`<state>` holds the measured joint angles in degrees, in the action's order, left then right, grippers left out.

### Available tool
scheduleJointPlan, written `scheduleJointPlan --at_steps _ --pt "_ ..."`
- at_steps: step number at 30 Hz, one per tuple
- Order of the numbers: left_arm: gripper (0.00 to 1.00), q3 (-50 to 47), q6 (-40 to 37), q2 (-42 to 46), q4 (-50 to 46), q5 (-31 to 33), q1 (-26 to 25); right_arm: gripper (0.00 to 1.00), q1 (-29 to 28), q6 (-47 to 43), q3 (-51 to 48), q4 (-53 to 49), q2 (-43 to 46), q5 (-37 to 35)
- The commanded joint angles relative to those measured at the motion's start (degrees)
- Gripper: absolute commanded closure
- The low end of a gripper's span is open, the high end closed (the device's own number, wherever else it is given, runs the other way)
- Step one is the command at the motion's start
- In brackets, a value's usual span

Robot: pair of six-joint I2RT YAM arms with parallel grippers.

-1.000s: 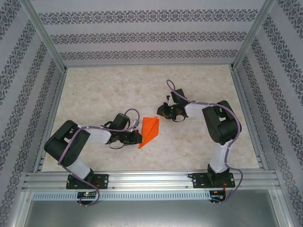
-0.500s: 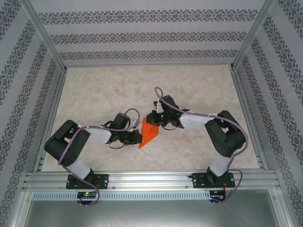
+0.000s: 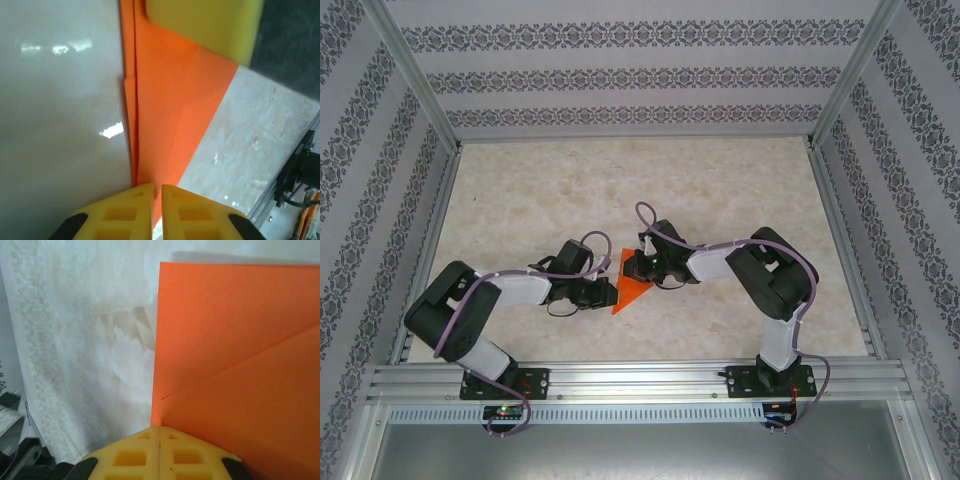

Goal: Fold a paper plane with a square sheet of paper (pick it up from the middle)
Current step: Fourth fold the wing at the center of the table.

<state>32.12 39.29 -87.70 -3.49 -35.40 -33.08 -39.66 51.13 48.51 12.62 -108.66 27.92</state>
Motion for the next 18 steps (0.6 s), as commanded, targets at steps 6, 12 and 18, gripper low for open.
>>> scheduleJointPlan --at_steps 6,12,18 --pt "0.80 6.43 7.66 4.55 -2.29 -2.50 -0.06 0.93 -0.55 0.89 -2.41 0.49 -3.39 -4.43" --pt "0.80 5.50 13.44 -2.72 6.55 -4.01 -0.05 0.93 -0.59 1.15 -2.47 0.80 -3.40 -4.71" --pt "0.80 3.87 13.82 -7.99 8.65 -3.16 0.02 0.92 -0.66 1.20 -2.93 0.77 -3.51 -4.72"
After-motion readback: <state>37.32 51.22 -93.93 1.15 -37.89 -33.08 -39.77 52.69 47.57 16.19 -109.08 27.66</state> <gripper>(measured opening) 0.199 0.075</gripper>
